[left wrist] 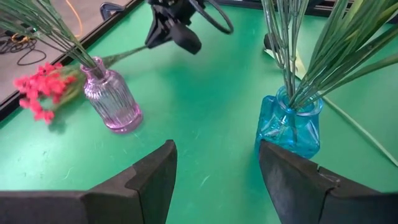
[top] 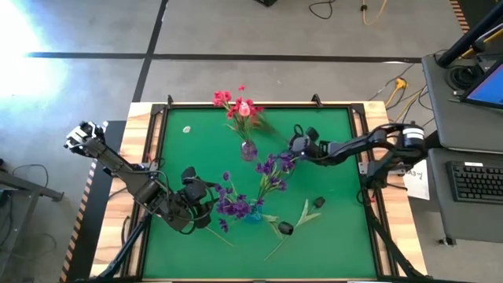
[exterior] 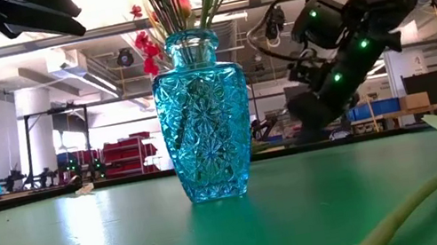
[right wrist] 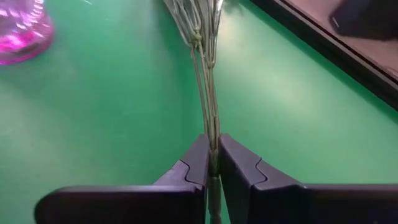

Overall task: Sort flowers into vase by color
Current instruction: Put the red flowers into the purple vase

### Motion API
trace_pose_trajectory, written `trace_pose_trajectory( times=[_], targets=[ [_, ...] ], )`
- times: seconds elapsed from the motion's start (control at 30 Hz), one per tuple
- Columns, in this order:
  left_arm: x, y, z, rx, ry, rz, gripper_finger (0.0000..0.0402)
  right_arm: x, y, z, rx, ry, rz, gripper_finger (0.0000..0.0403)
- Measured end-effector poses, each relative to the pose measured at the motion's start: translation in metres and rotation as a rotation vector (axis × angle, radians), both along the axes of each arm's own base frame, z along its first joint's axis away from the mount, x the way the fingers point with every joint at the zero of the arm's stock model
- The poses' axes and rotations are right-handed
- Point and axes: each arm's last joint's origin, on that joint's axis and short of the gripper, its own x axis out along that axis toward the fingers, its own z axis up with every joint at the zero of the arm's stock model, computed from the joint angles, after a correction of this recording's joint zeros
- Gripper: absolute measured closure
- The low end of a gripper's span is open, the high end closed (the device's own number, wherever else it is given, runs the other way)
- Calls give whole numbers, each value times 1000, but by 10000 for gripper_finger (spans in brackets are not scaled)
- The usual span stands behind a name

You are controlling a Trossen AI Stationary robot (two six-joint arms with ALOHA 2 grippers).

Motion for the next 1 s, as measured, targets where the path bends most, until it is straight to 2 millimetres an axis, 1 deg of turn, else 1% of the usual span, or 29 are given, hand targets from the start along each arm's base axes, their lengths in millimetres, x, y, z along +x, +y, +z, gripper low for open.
trace_pose_trajectory(
  times=[0.17, 0.27, 0.37, 0.57, 0.7, 0.83, 0.93, 1.0],
  targets=[
    [0, 0, 0, 1, 0, 0, 189, -12, 1, 11, 28, 36, -27, 381],
    [0, 0, 0, 1, 1, 1, 189, -22, 4, 17, 71, 58, -61, 381],
    [0, 0, 0, 1, 0, 0, 189, -33, 8, 24, 145, 69, -98, 381],
    [0, 0, 0, 9, -6, 9, 189, -51, 20, 36, 307, 76, -85, 372],
    [0, 1, 1, 31, -23, 32, 189, -61, 27, 41, 390, 85, -103, 347],
    [0, 1, 1, 32, -25, 34, 189, -67, 32, 41, 420, 107, -131, 308],
    [0, 1, 1, 32, -25, 34, 189, -64, 32, 44, 404, 74, -114, 276],
    [0, 1, 1, 32, -25, 34, 189, -59, 30, 47, 374, 36, -62, 255]
  ],
)
